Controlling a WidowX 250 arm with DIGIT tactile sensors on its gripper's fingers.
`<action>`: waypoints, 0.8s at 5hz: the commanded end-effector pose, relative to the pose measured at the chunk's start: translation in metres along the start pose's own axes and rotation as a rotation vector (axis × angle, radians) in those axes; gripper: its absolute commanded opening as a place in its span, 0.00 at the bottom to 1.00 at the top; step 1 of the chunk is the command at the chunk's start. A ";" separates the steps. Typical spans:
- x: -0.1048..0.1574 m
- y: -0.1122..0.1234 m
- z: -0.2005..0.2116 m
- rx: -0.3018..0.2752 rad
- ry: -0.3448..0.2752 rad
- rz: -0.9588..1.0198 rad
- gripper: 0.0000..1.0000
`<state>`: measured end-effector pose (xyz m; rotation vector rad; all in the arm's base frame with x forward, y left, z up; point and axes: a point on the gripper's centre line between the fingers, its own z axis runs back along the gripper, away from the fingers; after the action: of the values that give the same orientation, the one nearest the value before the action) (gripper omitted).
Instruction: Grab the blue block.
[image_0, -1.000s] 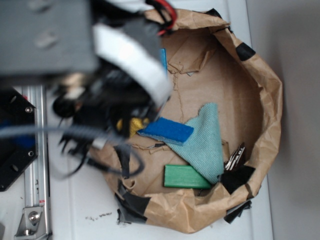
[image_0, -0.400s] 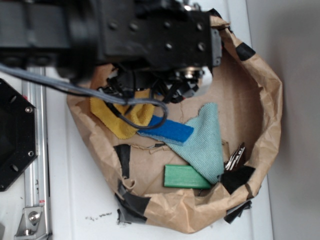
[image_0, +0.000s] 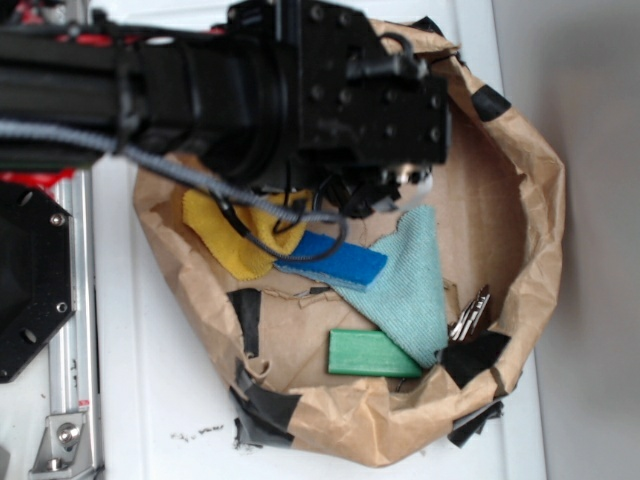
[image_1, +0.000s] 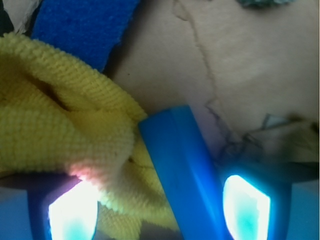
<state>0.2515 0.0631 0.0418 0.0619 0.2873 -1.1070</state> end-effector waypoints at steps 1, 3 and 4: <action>0.000 0.011 0.000 0.027 -0.061 0.106 1.00; 0.001 0.035 -0.014 0.019 -0.018 0.110 1.00; 0.001 0.033 -0.012 0.033 -0.017 0.114 0.00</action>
<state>0.2789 0.0808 0.0206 0.0808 0.2782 -1.0186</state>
